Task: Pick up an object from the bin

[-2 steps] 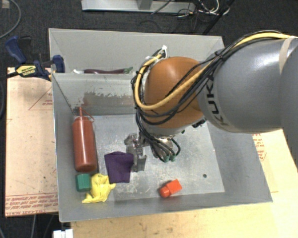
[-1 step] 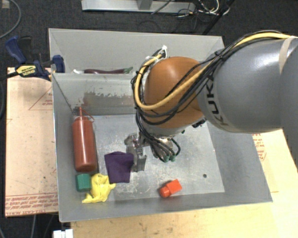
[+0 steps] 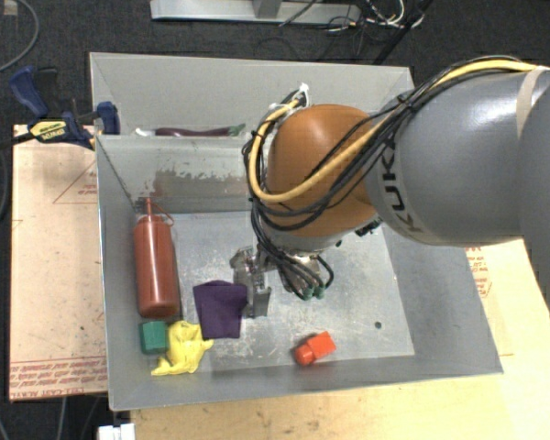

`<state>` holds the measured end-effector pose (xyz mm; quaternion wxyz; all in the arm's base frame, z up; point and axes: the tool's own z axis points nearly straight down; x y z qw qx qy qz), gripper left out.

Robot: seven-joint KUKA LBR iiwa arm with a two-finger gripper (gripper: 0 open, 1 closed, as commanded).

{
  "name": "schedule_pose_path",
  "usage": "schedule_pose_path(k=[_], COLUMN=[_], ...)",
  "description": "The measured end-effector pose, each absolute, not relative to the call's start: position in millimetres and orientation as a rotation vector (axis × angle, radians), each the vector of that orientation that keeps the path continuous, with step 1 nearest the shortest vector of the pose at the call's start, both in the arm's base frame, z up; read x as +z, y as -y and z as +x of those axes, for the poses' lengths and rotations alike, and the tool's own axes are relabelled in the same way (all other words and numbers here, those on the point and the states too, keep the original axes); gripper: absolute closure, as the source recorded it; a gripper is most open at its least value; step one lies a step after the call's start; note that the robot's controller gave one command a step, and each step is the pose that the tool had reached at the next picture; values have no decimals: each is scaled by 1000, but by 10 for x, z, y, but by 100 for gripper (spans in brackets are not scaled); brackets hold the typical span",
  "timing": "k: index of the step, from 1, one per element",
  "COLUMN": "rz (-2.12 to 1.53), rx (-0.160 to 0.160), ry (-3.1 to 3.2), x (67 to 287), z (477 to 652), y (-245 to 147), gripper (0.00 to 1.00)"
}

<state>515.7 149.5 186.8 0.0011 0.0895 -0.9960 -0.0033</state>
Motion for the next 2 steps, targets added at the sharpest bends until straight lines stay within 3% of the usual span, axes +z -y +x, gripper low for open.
schedule_pose_path(k=[1,2], rz=[197,89], rx=[-13,-12], ry=[3140,3142], x=[2283,3636], z=[5065,5049], y=[-1450,-1308], gripper=[100,100])
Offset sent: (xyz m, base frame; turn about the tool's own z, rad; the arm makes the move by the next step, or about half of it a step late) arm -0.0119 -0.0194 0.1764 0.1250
